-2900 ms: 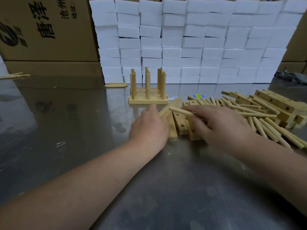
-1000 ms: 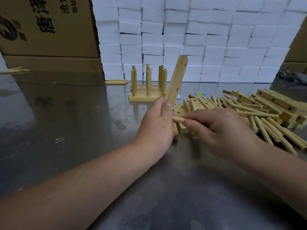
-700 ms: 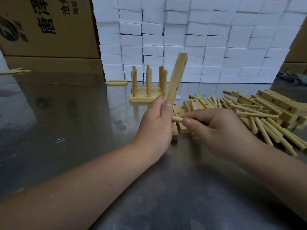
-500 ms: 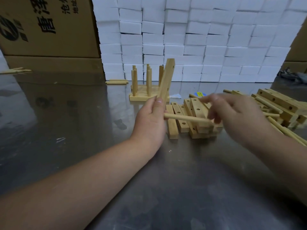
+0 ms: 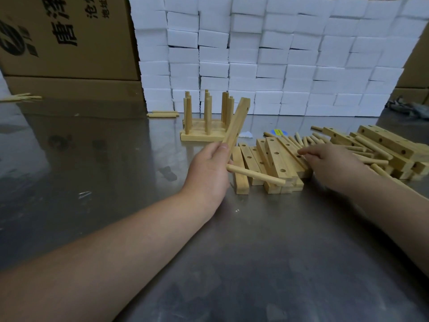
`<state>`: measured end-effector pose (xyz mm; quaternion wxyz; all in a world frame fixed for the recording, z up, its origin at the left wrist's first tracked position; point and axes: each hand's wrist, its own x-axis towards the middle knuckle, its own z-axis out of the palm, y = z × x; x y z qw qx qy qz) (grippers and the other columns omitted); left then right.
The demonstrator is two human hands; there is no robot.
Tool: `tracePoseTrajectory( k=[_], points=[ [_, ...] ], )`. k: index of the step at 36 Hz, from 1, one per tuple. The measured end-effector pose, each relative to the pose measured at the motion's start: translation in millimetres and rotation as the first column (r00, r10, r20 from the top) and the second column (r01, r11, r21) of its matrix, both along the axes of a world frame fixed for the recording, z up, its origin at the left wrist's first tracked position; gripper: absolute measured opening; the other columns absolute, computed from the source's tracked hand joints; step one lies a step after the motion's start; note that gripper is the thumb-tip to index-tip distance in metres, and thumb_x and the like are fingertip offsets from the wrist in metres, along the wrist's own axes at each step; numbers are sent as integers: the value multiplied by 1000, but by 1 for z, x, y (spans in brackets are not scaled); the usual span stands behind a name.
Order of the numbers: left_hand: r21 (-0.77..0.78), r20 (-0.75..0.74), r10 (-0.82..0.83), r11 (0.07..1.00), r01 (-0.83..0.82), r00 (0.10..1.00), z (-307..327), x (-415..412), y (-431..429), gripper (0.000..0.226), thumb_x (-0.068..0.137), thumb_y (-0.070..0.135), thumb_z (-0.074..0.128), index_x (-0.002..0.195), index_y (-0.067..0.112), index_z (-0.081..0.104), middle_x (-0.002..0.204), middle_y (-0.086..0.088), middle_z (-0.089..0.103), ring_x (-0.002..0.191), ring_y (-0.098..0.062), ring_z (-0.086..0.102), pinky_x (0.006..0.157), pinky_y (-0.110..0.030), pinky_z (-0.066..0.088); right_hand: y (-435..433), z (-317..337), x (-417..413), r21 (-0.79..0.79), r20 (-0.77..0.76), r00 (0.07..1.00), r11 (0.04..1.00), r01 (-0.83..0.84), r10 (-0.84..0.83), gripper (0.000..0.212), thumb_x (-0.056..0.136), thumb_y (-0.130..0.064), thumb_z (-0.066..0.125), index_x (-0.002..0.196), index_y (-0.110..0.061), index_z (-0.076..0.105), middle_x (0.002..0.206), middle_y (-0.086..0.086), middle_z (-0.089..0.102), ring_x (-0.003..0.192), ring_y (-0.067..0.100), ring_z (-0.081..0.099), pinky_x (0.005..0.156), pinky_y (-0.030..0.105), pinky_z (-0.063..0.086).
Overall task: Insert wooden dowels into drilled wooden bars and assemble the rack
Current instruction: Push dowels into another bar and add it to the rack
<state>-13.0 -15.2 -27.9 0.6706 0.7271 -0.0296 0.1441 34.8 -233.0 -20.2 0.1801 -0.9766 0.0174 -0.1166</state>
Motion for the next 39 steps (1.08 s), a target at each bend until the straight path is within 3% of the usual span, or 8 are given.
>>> tracePoseTrajectory(
  k=[4, 10, 15, 23, 27, 31, 35, 39],
  points=[
    [13, 0, -3, 1000, 3, 1000, -1, 1, -1, 31, 99, 26, 36, 76, 24, 56, 76, -4, 51, 58, -18, 41, 62, -34, 37, 2, -1, -4, 23, -79, 996, 999, -27, 29, 36, 97, -31, 32, 129, -35, 50, 142, -1, 43, 130, 24, 36, 101, 37, 31],
    [9, -6, -25, 1000, 25, 1000, 0, 0, 0, 30, 100, 26, 35, 78, 24, 56, 74, -2, 50, 55, -15, 41, 53, -27, 38, 4, 3, -2, -34, -17, 998, 997, 63, -64, 37, 96, -22, 31, 126, -29, 52, 124, 4, 55, 93, 21, 54, 75, 34, 46],
    [7, -5, -39, 999, 39, 999, 1, -1, 0, 29, 100, 26, 35, 80, 24, 56, 74, 0, 49, 55, -13, 41, 49, -22, 37, 3, 3, -1, -123, -59, 991, 986, 111, -119, 47, 88, -3, 41, 127, -28, 52, 119, 4, 57, 91, 23, 58, 75, 38, 53],
    [17, -13, -38, 999, 38, 999, 2, -1, -1, 28, 100, 27, 35, 81, 27, 55, 75, 0, 51, 56, -13, 43, 49, -21, 37, -5, -1, 8, -240, -70, 980, 957, 162, -184, 41, 89, -11, 47, 128, -23, 52, 120, 6, 58, 98, 25, 56, 70, 31, 47],
    [19, -8, -33, 999, 33, 999, 2, -2, 0, 30, 100, 26, 35, 77, 23, 55, 74, -1, 50, 56, -13, 42, 49, -20, 36, -3, 4, 6, -368, -87, 968, 910, 189, -236, 25, 88, -13, 48, 111, -16, 58, 91, 6, 59, 72, 19, 52, 53, 28, 40],
    [-2, -6, -31, 1000, 31, 1000, 2, -1, 1, 32, 100, 25, 35, 75, 21, 55, 70, 0, 49, 52, -11, 43, 44, -15, 37, 2, 16, -1, -431, 48, 951, 853, 296, -305, 8, 87, -14, 50, 90, -7, 54, 76, 8, 43, 63, 21, 44, 61, 35, 43],
    [-85, -25, -28, 996, 26, 999, 4, -1, 1, 32, 99, 19, 37, 75, 20, 57, 66, 3, 51, 45, -1, 45, 44, -12, 40, 12, 23, -14, -194, 305, 949, 970, 148, -83, 17, 92, -14, 40, 101, -12, 55, 89, 8, 40, 65, 21, 40, 56, 31, 32],
    [-34, -29, 23, 999, -24, 999, 2, 3, 1, 31, 98, 23, 39, 76, 29, 59, 75, 7, 55, 70, -8, 49, 76, -30, 47, 30, 25, -36, -54, 405, 894, 981, -185, 191, 26, 92, -21, 41, 109, -20, 61, 89, 0, 46, 71, 14, 42, 55, 25, 27]
  ],
)
